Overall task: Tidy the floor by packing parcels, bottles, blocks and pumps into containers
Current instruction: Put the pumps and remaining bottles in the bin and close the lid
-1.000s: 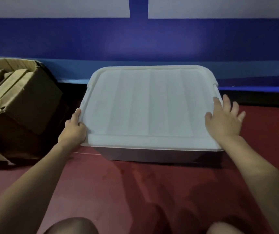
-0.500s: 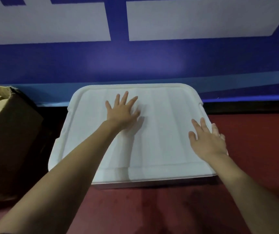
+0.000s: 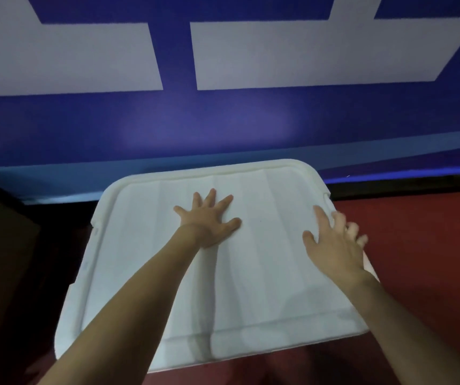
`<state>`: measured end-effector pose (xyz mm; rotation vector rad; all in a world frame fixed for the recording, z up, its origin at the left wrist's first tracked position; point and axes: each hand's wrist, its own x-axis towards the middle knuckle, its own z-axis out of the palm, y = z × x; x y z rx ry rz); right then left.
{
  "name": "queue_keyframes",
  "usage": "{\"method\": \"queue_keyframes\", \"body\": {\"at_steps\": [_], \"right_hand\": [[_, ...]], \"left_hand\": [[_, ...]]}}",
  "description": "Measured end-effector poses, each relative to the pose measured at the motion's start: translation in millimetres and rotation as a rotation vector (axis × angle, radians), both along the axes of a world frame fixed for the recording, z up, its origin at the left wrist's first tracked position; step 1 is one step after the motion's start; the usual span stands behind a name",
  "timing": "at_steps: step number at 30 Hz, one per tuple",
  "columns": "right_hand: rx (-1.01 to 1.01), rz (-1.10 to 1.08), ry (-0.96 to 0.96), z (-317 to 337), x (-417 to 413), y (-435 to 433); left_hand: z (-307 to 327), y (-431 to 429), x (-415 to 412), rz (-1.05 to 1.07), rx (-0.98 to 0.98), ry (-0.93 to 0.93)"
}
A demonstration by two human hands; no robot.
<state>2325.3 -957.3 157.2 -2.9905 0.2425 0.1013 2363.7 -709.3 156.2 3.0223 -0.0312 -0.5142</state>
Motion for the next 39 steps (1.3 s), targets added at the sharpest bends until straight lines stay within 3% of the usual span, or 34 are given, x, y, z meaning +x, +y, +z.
{"method": "queue_keyframes", "body": {"at_steps": [5, 10, 14, 19, 22, 23, 27, 33, 36, 39], "right_hand": [[-0.026, 0.070, 0.172, 1.3, 40.0, 8.5], [-0.173, 0.183, 0.031, 15.4, 70.2, 16.9], [-0.067, 0.247, 0.141, 3.4, 95.9, 11.7], [0.166, 0.283, 0.103, -10.5, 103.2, 1.4], [0.687, 0.066, 0.019, 5.4, 88.9, -29.1], [0.756, -0.053, -0.011, 5.5, 78.3, -44.7], [0.984, -0.365, 0.432, 1.0, 37.2, -79.1], [1.132, -0.455, 0.223, -1.6, 35.8, -69.6], [1.066, -0.471, 0.057, -3.7, 38.9, -65.9], [0.895, -0.424, 0.029, -5.5, 37.9, -54.8]], "left_hand": [[4.1, 2.6, 1.1, -0.017, -0.017, 0.018], [11.3, -1.0, 4.6, -0.014, -0.051, 0.042], [10.4, -4.9, 6.6, 0.002, -0.041, 0.046], [-6.8, -9.8, 5.7, 0.047, -0.016, -0.035], [-1.3, -16.0, 1.7, 0.087, -0.022, -0.052], [4.0, -19.6, 0.8, 0.101, -0.011, -0.070], [21.1, -53.7, 3.3, 0.146, 0.028, -0.085], [14.8, -81.0, 7.6, 0.212, -0.026, 0.098], [16.2, -81.7, 13.1, 0.244, -0.046, 0.121], [15.3, -83.5, 14.2, 0.253, -0.055, 0.119]]}}
